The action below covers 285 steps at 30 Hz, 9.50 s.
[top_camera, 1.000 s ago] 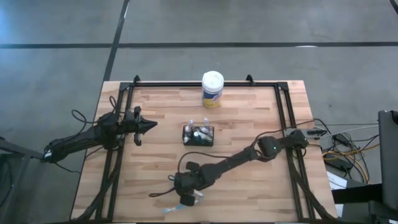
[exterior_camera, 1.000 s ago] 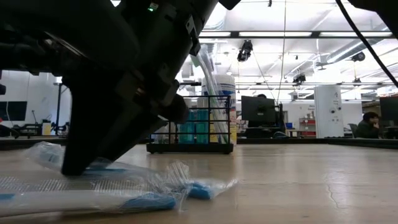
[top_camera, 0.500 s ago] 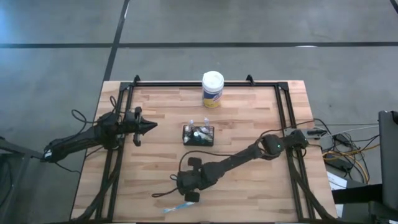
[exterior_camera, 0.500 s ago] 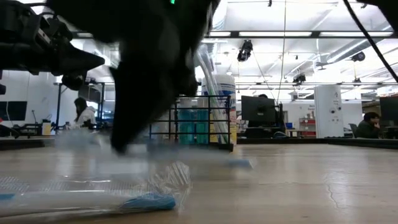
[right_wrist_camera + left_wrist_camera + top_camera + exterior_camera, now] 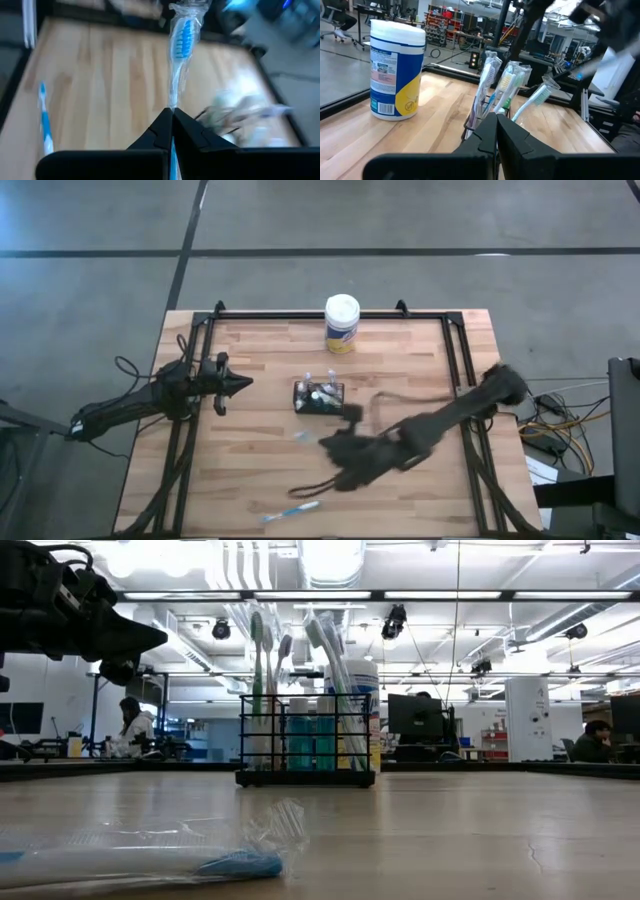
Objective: Pick & Place toothbrushing station
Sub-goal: Put the top blue toothbrush into the black wire organizer, then put the blue toothbrush into the black wire organizer
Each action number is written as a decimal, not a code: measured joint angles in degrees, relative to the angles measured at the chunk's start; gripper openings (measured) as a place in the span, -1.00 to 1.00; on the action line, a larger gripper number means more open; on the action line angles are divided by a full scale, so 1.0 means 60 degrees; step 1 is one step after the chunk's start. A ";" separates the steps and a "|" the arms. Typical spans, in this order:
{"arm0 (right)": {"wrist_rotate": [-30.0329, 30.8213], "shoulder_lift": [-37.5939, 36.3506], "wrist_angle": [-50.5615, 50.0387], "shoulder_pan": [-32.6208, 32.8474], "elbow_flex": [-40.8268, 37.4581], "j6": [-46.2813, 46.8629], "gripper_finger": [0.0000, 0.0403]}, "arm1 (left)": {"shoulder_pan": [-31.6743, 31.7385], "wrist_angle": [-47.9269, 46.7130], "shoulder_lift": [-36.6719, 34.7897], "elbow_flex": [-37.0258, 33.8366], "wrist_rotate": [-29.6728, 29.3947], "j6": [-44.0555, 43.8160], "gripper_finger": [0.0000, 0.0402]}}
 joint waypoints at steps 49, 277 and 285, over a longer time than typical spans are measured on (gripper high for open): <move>-0.0432 -1.4938 1.2332 0.0149 -1.6238 -0.4260 -0.96 | 0.0000 0.0131 0.0000 0.0011 -0.0095 0.0942 -0.94; -0.4159 -1.0438 0.9762 -0.1787 -1.3593 -0.1682 -0.96 | -0.4346 -0.0200 0.3241 0.2739 -0.2577 0.0963 -0.95; -0.4163 -0.5173 0.7789 -0.0816 -0.9035 -0.1256 -0.96 | -0.4342 -0.0205 0.3089 0.2680 -0.2756 0.0413 -0.96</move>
